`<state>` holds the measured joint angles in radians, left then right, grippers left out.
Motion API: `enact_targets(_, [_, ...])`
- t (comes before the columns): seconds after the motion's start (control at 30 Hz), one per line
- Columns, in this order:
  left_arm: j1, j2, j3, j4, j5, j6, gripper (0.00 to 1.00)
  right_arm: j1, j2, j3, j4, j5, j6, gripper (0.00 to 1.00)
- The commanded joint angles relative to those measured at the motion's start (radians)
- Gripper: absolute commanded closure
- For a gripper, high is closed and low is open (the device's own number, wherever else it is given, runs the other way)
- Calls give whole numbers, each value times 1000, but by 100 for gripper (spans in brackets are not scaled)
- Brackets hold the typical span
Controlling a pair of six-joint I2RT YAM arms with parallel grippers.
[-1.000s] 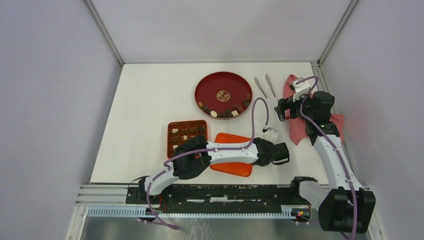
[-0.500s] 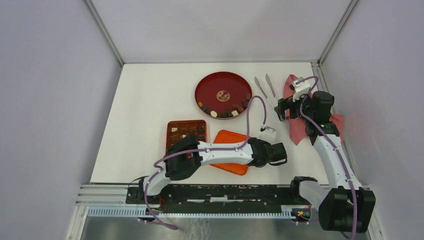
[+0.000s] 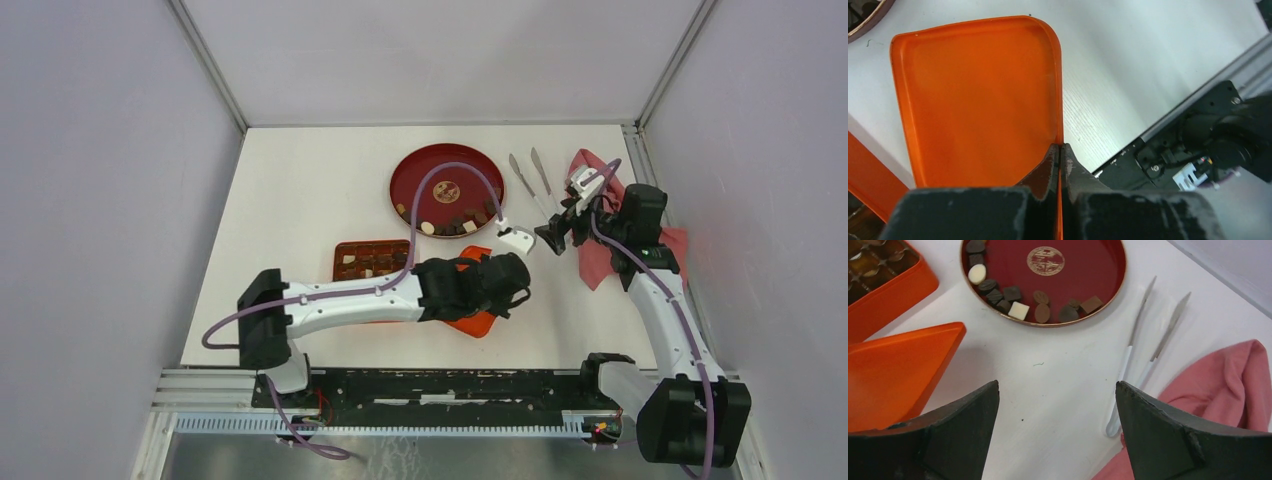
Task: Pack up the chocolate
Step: Pick up the box lid from the center of the board.
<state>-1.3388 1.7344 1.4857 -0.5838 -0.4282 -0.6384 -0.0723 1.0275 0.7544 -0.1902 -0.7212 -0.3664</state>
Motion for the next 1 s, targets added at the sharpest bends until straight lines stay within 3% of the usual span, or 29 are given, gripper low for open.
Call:
enact_targets(0.0, [62,-157,-88,160,156,140,98,26,-21,23,-71,-142,-175,10])
enact_targets(0.13, [117,-243,-145,188,281,194,98,113,-80,12,-104,-126,-391,9])
enact_targets(0.27, [203,-331,-238,219,385,220,98,114,-42,82,-266,-183,-605,10])
enact_targets(0.4, [272,-413,-319,257,499,258,98,115,-29,81,-533,-313,-1191,6])
enact_targets(0.43, [282,-430,-328,260,519,269,98,115,-17,74,-564,-350,-1275,5])
enact_targets(0.57, [296,-445,-338,260,581,302,98,168,42,70,-514,-452,-1328,3])
enact_targets(0.8, [320,-433,-350,278,651,312,98,300,137,63,-265,-479,-1157,5])
enact_targets(0.97, [335,-434,-365,311,721,315,98,361,198,66,-305,-507,-1213,25])
